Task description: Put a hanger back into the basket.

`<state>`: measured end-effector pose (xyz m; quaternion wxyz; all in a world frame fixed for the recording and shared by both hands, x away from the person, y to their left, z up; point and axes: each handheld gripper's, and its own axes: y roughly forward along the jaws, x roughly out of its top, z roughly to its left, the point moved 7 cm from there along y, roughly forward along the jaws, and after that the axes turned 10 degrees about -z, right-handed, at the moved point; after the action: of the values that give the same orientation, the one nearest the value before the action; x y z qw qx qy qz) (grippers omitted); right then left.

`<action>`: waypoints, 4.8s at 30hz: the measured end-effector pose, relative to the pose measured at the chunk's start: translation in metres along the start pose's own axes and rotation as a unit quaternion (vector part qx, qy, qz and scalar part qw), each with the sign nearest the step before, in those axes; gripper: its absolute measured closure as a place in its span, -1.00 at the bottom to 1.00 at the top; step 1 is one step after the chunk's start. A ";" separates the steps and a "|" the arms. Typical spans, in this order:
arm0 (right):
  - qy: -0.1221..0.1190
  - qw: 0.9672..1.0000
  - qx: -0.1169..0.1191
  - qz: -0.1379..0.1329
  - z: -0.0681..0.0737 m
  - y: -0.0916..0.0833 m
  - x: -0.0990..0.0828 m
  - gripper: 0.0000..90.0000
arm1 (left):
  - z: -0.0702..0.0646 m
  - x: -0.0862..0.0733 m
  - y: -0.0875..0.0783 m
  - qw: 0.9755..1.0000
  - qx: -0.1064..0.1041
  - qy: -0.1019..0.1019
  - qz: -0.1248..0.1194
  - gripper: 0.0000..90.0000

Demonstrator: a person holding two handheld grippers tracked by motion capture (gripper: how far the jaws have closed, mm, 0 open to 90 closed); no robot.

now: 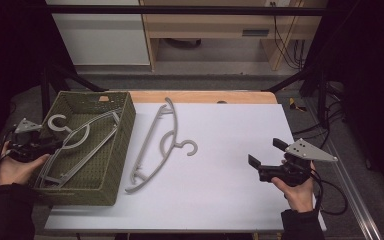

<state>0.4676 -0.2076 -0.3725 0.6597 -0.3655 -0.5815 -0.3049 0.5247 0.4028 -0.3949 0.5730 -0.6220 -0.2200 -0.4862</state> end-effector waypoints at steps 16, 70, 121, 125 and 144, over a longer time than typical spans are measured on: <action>-0.002 1.000 -0.001 0.000 -0.001 0.002 -0.002 -0.94 | -0.125 0.036 -0.020 0.984 -0.111 -0.014 -0.141 -0.59; -0.001 1.000 0.014 0.001 0.008 0.002 -0.002 -0.94 | -0.254 -0.034 0.118 0.972 -0.107 0.145 0.154 1.00; -0.007 0.999 0.014 0.039 0.021 0.020 -0.017 -0.85 | -0.316 0.009 0.049 0.972 -0.214 0.094 0.007 1.00; -0.017 0.998 0.017 0.062 0.039 0.036 -0.030 -0.50 | -0.299 -0.004 0.030 0.975 -0.208 0.079 -0.008 1.00; 0.000 0.968 0.105 0.229 0.114 0.105 -0.126 1.00 | -0.267 -0.030 0.030 0.983 -0.179 0.048 -0.016 1.00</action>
<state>0.4750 -0.0577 -0.5040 0.7466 -0.4175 -0.5114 -0.0824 0.4423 0.1560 -0.4698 0.4548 -0.6866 -0.1114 -0.5561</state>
